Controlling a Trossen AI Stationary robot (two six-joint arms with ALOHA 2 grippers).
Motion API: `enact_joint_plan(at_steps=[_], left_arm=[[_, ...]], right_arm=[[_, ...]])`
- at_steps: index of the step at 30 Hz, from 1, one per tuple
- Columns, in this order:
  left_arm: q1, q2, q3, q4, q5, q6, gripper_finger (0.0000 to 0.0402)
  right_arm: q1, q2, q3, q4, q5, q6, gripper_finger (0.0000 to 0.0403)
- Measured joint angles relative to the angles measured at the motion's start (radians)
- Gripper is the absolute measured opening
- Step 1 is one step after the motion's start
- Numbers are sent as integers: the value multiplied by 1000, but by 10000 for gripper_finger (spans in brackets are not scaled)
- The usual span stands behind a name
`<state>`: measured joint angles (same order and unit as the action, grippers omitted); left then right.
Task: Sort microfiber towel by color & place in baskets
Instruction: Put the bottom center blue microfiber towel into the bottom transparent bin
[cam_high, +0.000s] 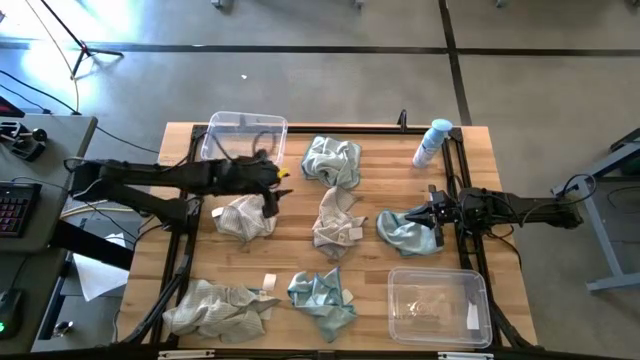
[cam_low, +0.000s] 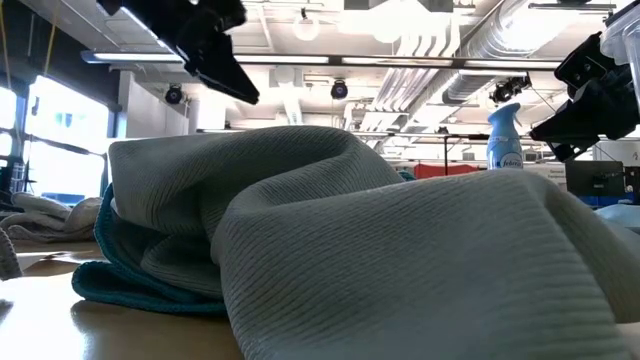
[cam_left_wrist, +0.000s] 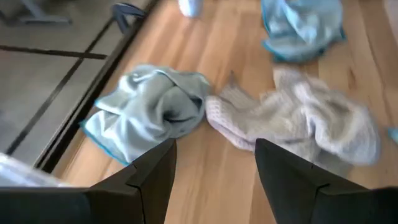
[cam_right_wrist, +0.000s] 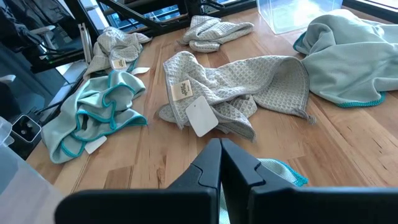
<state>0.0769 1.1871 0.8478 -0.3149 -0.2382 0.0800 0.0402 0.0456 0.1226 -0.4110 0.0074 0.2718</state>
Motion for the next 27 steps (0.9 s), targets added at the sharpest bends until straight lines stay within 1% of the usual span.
enact_joint_plan(at_steps=[2, 6, 13, 17, 22, 25, 27], left_arm=[[-31, 47, 43, -44, -13, 34, 206], [-114, 122, 104, -89, -57, 20, 206], [-308, 215, 169, -88, -140, -97, 206], [-407, 272, 221, -85, -141, -186, 206], [-496, 384, 314, -93, -139, -269, 206], [-526, 469, 397, -155, -131, -305, 206], [-534, 529, 457, -204, -107, -320, 206]], right_arm=[[0, 0, 0, 0, 0, 0, 0], [0, 0, 0, 0, 0, 0, 0], [0, 0, 0, 1, 0, 0, 0], [0, 0, 0, 1, 0, 0, 0], [0, 0, 0, 3, 0, 0, 0], [0, 0, 0, 4, 0, 0, 0], [0, 0, 0, 3, 0, 0, 0]])
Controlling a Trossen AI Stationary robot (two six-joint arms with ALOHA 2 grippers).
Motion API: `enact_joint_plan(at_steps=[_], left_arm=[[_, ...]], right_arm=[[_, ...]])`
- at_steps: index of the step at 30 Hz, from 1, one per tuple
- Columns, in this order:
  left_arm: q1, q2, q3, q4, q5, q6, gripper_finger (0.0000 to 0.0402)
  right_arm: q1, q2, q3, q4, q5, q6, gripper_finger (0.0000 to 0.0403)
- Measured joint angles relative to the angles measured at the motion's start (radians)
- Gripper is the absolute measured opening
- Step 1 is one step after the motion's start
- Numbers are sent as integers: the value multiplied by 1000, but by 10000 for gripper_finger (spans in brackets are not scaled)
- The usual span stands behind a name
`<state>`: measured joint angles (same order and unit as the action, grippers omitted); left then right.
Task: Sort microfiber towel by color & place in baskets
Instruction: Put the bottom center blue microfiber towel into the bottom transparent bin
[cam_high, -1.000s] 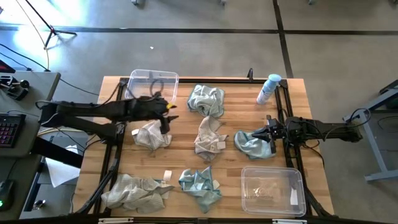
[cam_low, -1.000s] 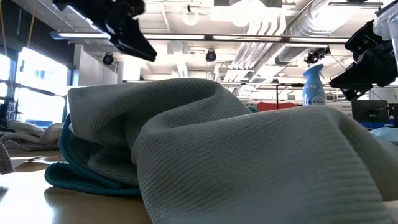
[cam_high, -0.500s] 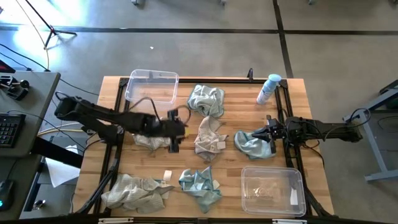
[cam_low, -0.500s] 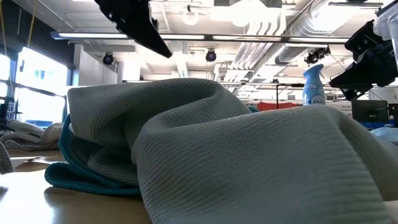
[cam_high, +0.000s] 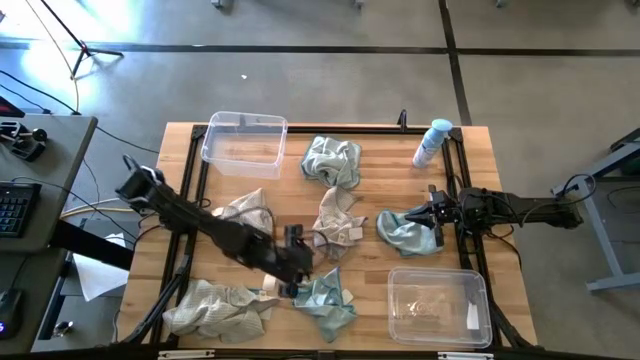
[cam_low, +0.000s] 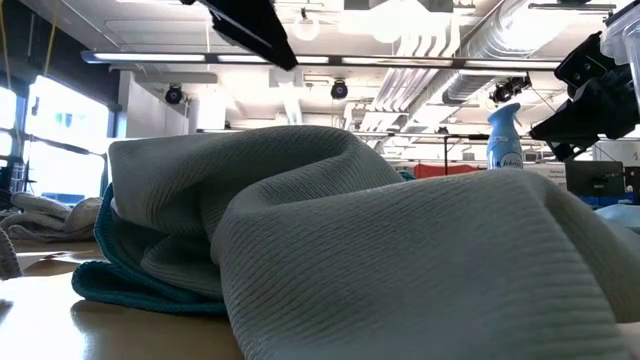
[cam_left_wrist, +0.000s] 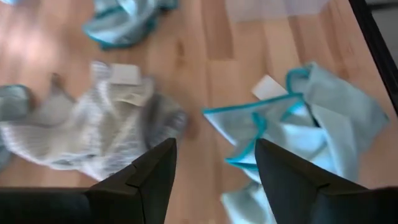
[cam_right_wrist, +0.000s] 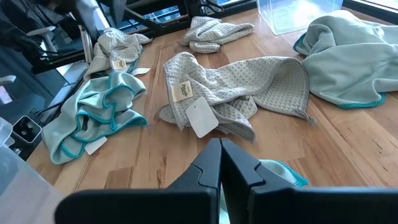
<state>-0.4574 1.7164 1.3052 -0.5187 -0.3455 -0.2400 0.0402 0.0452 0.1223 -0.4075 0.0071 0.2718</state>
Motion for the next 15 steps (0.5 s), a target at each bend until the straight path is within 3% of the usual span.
enact_joint_plan(at_steps=[8, 15], left_arm=[[-1, 210, 178, -70, 125, -96, 206], [-1, 333, 222, -93, 232, -168, 206]], right_arm=[[0, 0, 0, 1, 0, 0, 0], [0, 0, 0, 0, 0, 0, 0]])
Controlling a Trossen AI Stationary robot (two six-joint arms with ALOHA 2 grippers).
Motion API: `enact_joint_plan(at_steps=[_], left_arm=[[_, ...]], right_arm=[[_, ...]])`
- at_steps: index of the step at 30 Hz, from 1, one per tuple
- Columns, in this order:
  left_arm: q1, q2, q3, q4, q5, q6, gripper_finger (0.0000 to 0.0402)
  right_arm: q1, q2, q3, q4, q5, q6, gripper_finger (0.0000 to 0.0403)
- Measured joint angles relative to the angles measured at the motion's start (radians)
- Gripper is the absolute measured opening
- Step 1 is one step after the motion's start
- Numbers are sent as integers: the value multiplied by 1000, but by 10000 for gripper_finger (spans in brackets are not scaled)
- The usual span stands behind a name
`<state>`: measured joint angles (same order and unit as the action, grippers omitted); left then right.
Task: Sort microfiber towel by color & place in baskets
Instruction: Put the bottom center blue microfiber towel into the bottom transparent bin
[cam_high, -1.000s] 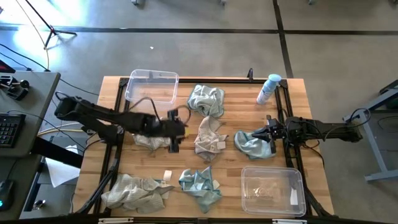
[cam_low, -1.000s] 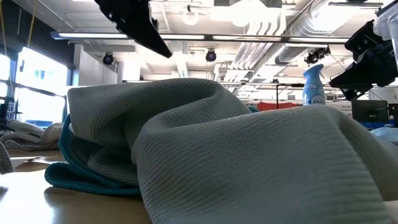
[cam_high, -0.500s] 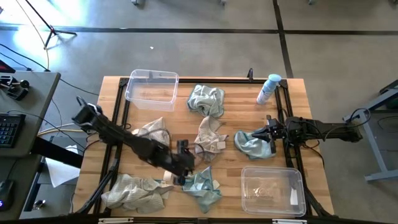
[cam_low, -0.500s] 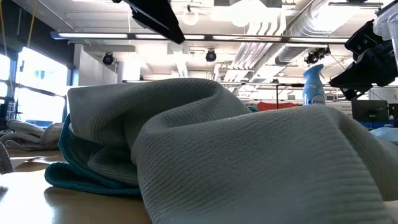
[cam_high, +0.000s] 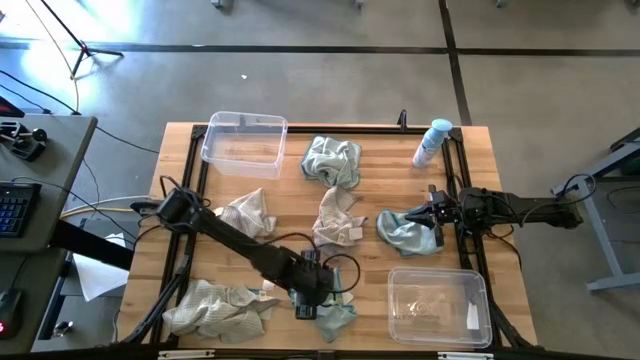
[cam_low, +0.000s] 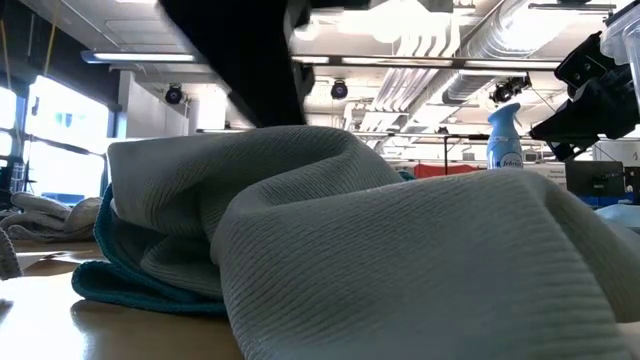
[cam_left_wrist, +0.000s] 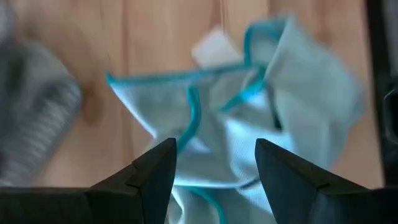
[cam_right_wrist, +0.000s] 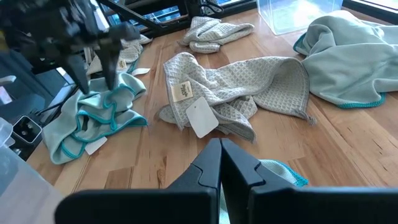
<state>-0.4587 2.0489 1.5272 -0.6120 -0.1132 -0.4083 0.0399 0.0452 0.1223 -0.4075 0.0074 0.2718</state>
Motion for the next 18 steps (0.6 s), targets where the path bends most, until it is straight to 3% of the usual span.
enact_joint_plan(at_steps=[12, 15, 18], left_arm=[[-1, 153, 9, -14, 29, -36, 201], [-2, 156, 8, -13, 26, -36, 175], [-2, 151, 6, -7, 24, -36, 125]], right_arm=[[0, 0, 0, 1, 0, 0, 0], [0, 0, 0, 0, 0, 0, 0], [0, 0, 0, 1, 0, 0, 0]])
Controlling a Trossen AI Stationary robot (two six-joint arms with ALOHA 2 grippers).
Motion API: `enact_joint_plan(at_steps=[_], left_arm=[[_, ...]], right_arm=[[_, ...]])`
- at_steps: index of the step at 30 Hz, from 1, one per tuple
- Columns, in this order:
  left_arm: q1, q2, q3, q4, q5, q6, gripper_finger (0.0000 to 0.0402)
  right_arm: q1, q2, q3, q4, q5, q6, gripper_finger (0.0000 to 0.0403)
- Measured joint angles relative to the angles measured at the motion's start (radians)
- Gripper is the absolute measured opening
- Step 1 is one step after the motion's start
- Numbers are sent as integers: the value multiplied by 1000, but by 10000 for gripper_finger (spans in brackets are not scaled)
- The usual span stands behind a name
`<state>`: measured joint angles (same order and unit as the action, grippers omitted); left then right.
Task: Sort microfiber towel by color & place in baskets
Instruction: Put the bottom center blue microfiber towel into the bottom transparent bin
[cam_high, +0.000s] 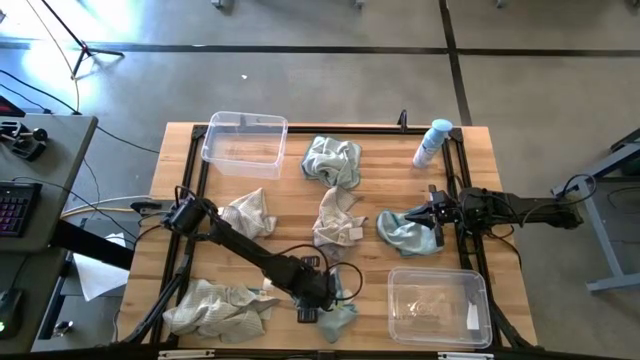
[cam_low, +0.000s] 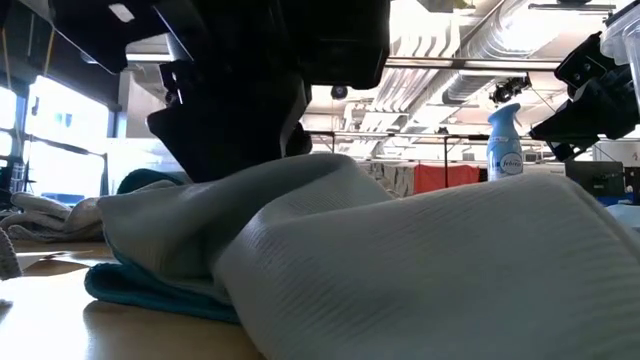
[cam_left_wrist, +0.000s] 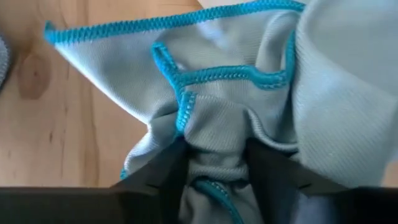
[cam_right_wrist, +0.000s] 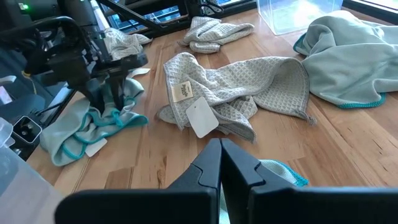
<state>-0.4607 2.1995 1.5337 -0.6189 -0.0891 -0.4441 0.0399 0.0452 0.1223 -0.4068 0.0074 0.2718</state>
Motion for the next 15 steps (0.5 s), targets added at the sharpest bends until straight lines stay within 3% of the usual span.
enact_joint_plan(at_steps=[5, 15], left_arm=[[1, -15, -3, 2, 11, -20, 22], [-4, -89, -13, -56, 4, -43, 5]], right_arm=[[0, 0, 0, 0, 0, 0, 0], [0, 0, 0, 0, 0, 0, 0]])
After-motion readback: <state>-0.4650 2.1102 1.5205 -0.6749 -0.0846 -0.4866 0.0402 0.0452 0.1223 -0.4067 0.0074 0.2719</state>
